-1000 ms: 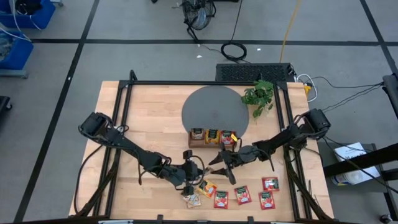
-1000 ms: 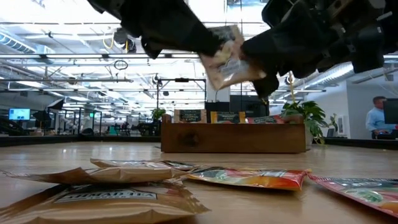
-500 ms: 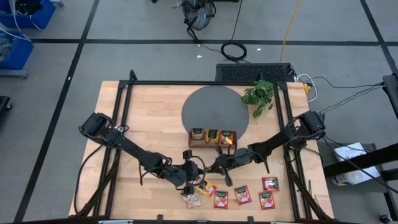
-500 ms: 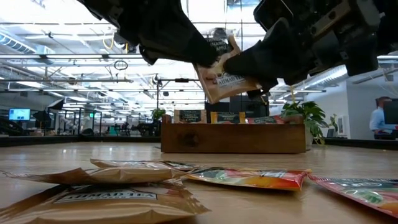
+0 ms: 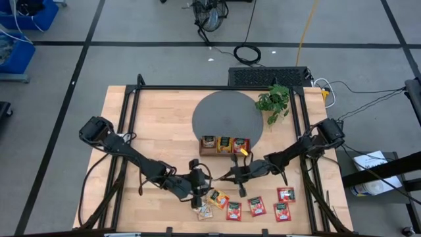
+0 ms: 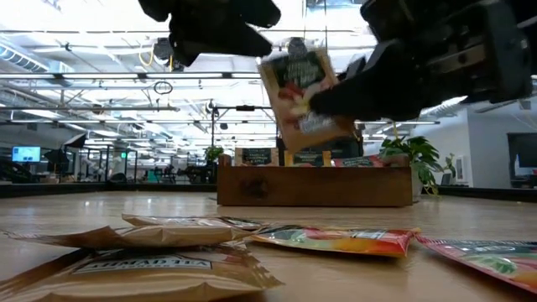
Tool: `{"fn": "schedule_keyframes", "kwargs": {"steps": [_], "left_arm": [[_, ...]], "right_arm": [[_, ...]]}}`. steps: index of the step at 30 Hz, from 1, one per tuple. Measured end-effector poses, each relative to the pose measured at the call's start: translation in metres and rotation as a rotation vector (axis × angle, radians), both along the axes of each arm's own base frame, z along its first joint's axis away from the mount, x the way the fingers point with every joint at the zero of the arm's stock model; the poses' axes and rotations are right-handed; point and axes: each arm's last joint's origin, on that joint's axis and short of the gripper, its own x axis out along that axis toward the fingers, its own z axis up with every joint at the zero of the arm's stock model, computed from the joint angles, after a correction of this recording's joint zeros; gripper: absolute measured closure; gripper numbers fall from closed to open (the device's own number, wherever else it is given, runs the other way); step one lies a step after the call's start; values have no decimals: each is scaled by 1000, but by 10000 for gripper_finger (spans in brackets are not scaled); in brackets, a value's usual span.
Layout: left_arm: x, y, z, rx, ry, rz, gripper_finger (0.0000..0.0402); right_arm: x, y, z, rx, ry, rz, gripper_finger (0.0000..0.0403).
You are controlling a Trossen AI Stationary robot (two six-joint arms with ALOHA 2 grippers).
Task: Pick & Place Tea
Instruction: Put the brown tea bag into the left wooden organizer
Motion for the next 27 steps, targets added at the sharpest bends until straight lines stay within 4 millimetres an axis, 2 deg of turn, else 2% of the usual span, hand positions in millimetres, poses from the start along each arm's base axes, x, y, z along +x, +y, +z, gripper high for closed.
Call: {"fn": "schedule_keyframes", "kwargs": {"steps": [7, 17, 21, 27], "left_arm": [[2, 7, -2, -40, 24, 44, 176], [8, 5, -10, -23, 12, 3, 178], [9, 6, -10, -24, 12, 4, 223], [10, 7, -10, 3, 13, -5, 361]], "right_arm": [[-1, 6, 6, -16, -62, 25, 402], [-1, 5, 7, -16, -77, -2, 402], [-1, 5, 7, -10, -76, -3, 403], [-1, 5, 7, 5, -72, -7, 403]]}}
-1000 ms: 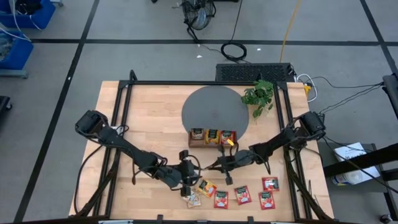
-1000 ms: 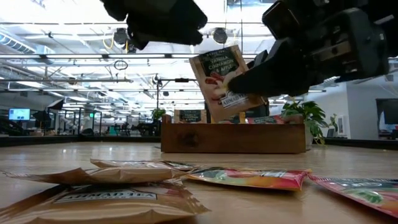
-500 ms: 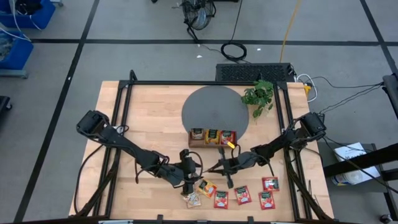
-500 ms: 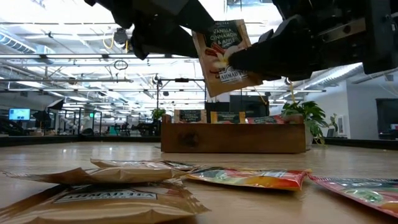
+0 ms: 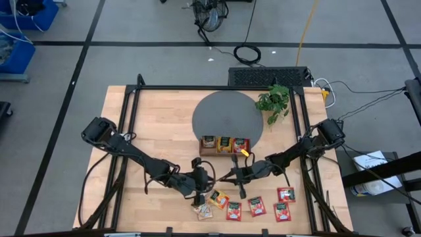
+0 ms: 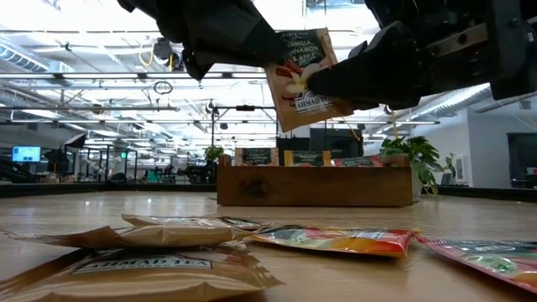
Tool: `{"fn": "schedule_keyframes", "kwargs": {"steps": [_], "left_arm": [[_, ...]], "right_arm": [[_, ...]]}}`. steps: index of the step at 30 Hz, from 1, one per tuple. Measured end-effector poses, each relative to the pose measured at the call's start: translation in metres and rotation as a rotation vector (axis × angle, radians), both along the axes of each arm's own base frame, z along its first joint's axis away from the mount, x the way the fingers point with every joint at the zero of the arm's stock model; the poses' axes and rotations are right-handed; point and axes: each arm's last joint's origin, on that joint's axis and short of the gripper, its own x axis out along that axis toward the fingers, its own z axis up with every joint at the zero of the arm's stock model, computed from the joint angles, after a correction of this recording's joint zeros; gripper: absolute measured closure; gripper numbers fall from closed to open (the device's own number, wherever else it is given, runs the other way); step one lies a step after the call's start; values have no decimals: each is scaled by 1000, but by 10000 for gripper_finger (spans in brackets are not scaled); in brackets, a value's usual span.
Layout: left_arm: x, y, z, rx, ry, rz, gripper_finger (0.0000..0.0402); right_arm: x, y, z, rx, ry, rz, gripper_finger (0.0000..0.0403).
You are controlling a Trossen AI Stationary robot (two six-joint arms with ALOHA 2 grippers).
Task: Pick & Place Tea
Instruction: Put the brown tea bag into the left wooden organizer
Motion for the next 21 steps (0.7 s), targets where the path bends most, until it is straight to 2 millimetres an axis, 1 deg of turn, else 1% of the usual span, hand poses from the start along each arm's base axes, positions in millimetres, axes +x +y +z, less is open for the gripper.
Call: {"fn": "schedule_keyframes", "kwargs": {"steps": [1, 2, 8, 12, 17, 21], "left_arm": [[0, 0, 0, 6, 2, -2, 380], [0, 0, 0, 8, 4, -1, 389], [-1, -1, -1, 43, 10, -11, 397], [-2, -1, -1, 60, 14, -19, 398], [-7, 2, 1, 90, 57, -13, 399], [-17, 9, 16, 161, 75, -5, 399]], "right_arm": [[0, 0, 0, 0, 0, 0, 403], [0, 0, 0, 0, 0, 0, 403], [0, 0, 0, 21, 5, -4, 401], [0, 0, -1, 37, 16, -3, 389], [-2, 3, -3, 20, 43, 32, 356], [-2, 2, -6, 22, 68, 25, 322]]}}
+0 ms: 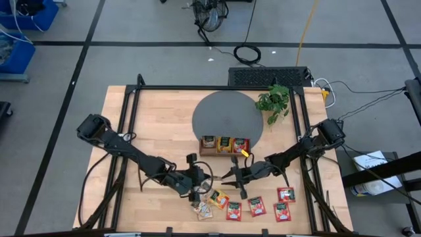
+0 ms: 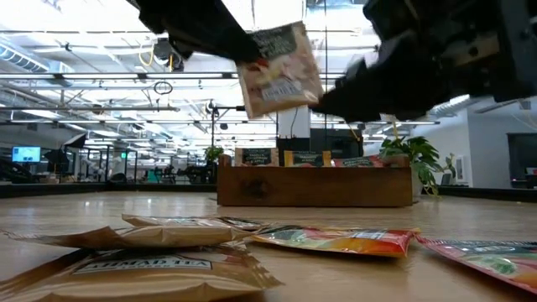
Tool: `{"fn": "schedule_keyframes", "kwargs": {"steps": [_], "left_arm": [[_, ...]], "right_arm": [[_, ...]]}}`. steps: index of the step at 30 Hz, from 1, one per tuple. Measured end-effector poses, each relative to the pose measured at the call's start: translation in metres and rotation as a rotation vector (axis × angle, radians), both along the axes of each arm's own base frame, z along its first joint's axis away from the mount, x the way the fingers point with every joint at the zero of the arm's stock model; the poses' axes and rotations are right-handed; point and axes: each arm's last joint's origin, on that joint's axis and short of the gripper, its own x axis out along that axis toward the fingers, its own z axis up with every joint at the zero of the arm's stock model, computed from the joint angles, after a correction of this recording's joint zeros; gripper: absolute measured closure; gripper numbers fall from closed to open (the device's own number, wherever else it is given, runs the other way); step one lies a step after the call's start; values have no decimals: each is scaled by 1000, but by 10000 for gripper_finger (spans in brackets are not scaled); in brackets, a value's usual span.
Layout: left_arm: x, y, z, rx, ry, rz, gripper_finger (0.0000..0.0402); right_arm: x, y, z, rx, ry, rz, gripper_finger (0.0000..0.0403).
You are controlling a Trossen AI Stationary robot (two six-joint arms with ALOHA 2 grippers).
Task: Pick & Place Tea
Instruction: Put the brown tea bag into the left wooden organizer
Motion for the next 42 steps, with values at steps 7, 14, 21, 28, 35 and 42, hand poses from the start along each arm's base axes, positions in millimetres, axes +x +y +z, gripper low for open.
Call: {"fn": "schedule_keyframes", "kwargs": {"steps": [7, 14, 21, 28, 35, 42], "left_arm": [[-17, 33, 43, 102, -7, -6, 400], [-17, 74, 37, 88, 158, 24, 399], [3, 109, 20, 89, 205, 55, 399], [15, 129, -7, 49, 304, 54, 399], [19, 132, -17, 52, 336, 59, 399], [19, 138, -17, 42, 336, 84, 386]], "right_arm": [[-6, 1, -14, 138, 189, -64, 289], [-20, 29, -13, 126, 180, 44, 298], [-33, 49, -14, 20, 147, 54, 353], [-35, 51, -13, -30, 124, 62, 392], [-35, 51, -13, -27, 126, 62, 401], [-35, 51, -13, -24, 126, 61, 402]]}}
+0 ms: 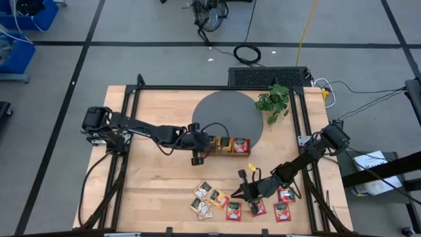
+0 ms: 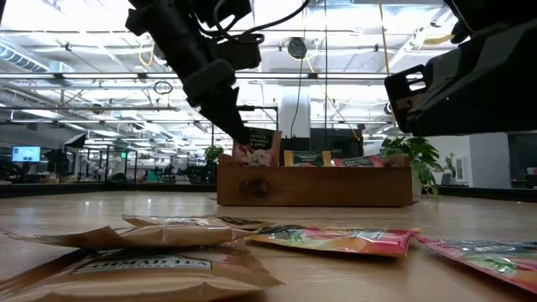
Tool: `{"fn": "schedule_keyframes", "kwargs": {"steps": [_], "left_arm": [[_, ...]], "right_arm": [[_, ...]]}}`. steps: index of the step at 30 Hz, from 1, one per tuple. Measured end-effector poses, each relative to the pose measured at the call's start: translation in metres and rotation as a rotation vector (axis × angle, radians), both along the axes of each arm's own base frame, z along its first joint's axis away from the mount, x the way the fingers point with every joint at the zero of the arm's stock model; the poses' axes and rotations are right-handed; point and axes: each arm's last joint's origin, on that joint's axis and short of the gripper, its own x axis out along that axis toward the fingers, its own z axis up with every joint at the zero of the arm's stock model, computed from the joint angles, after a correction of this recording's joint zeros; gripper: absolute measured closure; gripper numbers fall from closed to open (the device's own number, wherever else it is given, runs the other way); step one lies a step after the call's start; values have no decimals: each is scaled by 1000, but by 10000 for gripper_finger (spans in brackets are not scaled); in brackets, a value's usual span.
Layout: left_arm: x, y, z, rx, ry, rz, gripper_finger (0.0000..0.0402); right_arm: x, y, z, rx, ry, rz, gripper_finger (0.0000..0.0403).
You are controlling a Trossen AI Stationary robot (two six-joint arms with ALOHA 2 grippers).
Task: Pick & Place Tea
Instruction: Put the brown tea bag into the left wooden organizer, then put the red tea bag into the right wooden organizer
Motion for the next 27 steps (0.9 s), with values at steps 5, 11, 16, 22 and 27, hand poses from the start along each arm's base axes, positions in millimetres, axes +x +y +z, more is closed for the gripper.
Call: {"fn": "schedule_keyframes", "kwargs": {"steps": [5, 11, 16, 22, 27], "left_arm": [[0, 3, -6, -4, 28, 18, 388], [0, 12, -6, -33, 25, 86, 379], [-3, 14, -8, -42, 61, 109, 332], [-4, 14, -5, -27, 51, 105, 263], [-6, 15, 2, 76, 27, 177, 234]], "right_arm": [[0, 0, 0, 0, 0, 0, 402], [0, 0, 0, 4, 1, -1, 402], [0, 0, 0, 4, 2, -1, 402], [0, 0, 0, 4, 2, -1, 402], [0, 0, 0, 5, 0, -1, 401]]}}
